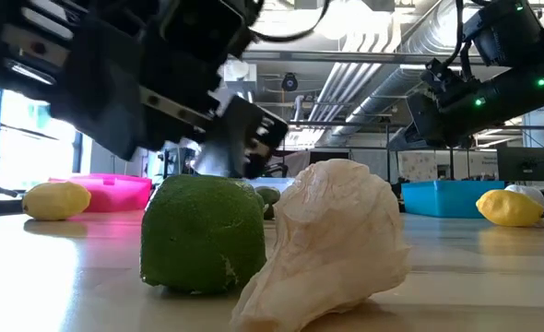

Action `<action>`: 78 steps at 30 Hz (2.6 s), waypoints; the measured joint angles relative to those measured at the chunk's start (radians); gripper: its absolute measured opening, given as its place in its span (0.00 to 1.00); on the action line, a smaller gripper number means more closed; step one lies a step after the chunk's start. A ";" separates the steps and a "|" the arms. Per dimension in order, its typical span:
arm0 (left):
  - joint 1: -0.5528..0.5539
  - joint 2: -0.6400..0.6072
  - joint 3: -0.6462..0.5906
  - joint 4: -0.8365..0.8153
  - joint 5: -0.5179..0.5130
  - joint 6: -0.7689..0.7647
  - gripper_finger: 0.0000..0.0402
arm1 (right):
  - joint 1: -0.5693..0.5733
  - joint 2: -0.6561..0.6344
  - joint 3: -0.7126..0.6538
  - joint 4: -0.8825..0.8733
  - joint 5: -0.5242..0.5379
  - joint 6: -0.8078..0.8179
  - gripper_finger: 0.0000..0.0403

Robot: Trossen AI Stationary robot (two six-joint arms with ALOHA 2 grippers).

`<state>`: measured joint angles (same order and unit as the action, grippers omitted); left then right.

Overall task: Sort produce into baskets
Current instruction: Put the lime into the white bin

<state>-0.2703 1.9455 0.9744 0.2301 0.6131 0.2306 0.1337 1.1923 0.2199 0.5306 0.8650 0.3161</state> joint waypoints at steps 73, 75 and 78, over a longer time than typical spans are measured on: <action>-0.183 0.169 0.515 -0.749 -0.312 0.474 0.52 | 0.280 0.190 0.639 -0.860 0.022 -0.010 0.00; -0.176 0.176 0.514 -0.754 -0.289 0.465 0.50 | 0.280 0.190 0.639 -0.865 0.022 -0.010 0.00; -0.167 0.175 0.514 -0.758 -0.287 0.460 0.45 | 0.280 0.190 0.639 -0.867 0.022 -0.010 0.00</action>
<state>-0.4370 2.1202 1.4883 -0.5274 0.3262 0.6904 0.4141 1.3819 0.8593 -0.3365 0.8871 0.3064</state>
